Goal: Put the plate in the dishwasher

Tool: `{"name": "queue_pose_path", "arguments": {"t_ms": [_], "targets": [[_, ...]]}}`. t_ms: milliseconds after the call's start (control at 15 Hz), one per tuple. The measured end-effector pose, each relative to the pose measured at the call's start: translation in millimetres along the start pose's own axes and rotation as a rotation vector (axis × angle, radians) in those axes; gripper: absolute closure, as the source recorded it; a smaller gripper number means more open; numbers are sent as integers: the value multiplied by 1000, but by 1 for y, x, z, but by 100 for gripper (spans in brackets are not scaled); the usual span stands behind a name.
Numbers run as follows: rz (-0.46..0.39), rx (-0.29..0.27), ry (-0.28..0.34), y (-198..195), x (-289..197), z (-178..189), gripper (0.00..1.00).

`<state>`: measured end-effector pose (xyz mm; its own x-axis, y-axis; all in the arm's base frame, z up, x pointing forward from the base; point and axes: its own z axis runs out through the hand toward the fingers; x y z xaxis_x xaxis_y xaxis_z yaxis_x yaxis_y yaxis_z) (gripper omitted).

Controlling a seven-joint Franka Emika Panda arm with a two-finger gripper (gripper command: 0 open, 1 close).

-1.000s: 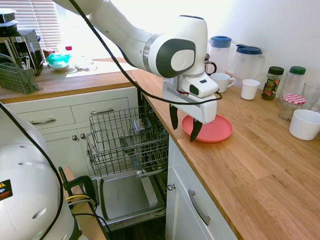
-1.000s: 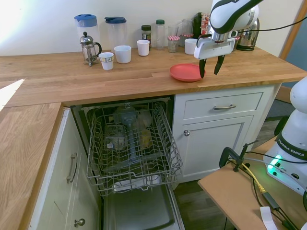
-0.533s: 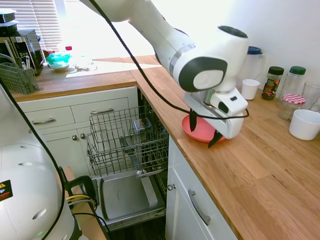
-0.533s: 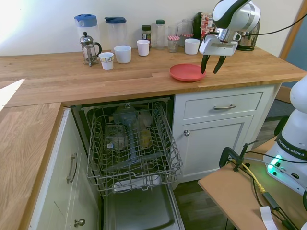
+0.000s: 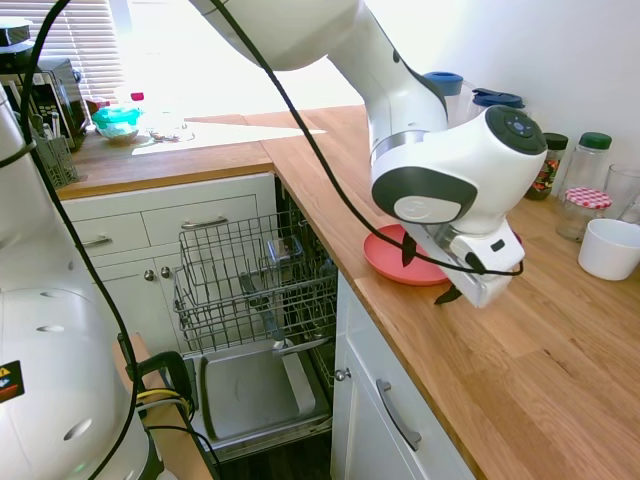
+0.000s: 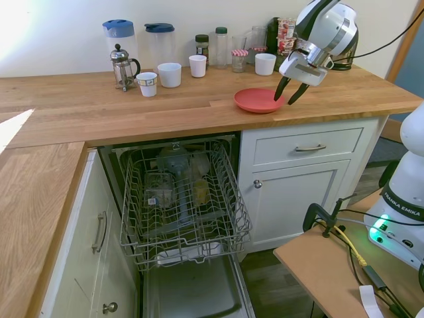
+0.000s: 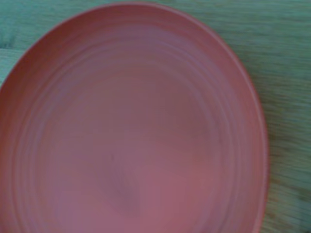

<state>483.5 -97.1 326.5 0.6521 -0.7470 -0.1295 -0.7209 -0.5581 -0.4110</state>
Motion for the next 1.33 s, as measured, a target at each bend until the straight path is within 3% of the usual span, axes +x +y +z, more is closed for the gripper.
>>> {"name": "queue_pose_path", "arguments": {"t_ms": [200, 267, 667, 1333], "targets": [[-1, 2, -63, -22, 8, 8, 0], [17, 0, -76, -26, 10, 10, 100], [79, -7, -112, -34, 18, 14, 100], [120, -34, -110, -22, 24, 15, 100]]}}
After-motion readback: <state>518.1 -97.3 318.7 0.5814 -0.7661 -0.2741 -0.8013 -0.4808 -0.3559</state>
